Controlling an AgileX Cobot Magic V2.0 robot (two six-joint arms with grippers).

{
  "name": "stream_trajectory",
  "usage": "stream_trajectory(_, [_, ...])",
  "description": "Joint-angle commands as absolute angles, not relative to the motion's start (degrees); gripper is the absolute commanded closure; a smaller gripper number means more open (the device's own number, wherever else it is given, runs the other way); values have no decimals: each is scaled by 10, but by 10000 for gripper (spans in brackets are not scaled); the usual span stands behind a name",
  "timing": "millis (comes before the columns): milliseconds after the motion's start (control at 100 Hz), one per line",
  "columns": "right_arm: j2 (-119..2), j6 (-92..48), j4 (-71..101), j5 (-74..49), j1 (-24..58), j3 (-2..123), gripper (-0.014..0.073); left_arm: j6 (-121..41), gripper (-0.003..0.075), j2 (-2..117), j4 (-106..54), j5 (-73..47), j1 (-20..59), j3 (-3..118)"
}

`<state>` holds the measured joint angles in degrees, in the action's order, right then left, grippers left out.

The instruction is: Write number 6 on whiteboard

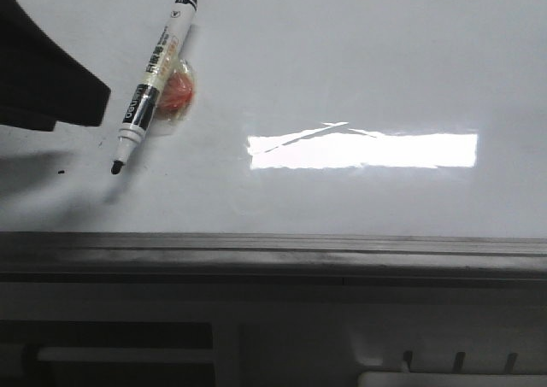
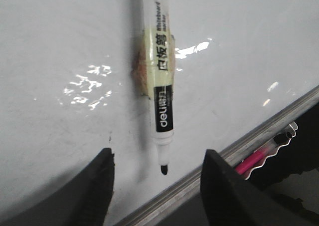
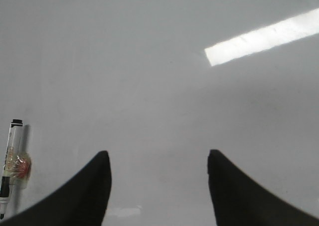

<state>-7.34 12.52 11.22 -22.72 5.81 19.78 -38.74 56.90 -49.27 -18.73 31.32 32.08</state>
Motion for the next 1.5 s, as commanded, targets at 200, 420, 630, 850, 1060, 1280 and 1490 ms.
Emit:
stream_trajectory(200, [-85,124,115,-188,58,218,208,-388,351,620,-556,-39,369,340])
stream_trajectory(420, [-85,124,115,-188,58,218,208,-388,351,666,-581,-17,369,340])
stream_trajectory(630, [-85,124,115,-190,58,218,208,-388,477,695,-582,-16,369,340])
stream_trajectory(850, [-89,67,160,-234,59,236,208,-388,739,666,-534,-129,369,371])
stream_trajectory(1060, [-166,-316,407,-385,87,286,208,-529,739,644,-436,-359,386,448])
stream_trajectory(1280, [-250,-614,573,-462,151,292,208,-628,739,644,-315,-436,438,464])
stream_trajectory(1490, [-289,-659,577,-433,215,293,208,-672,739,644,-298,-384,507,464])
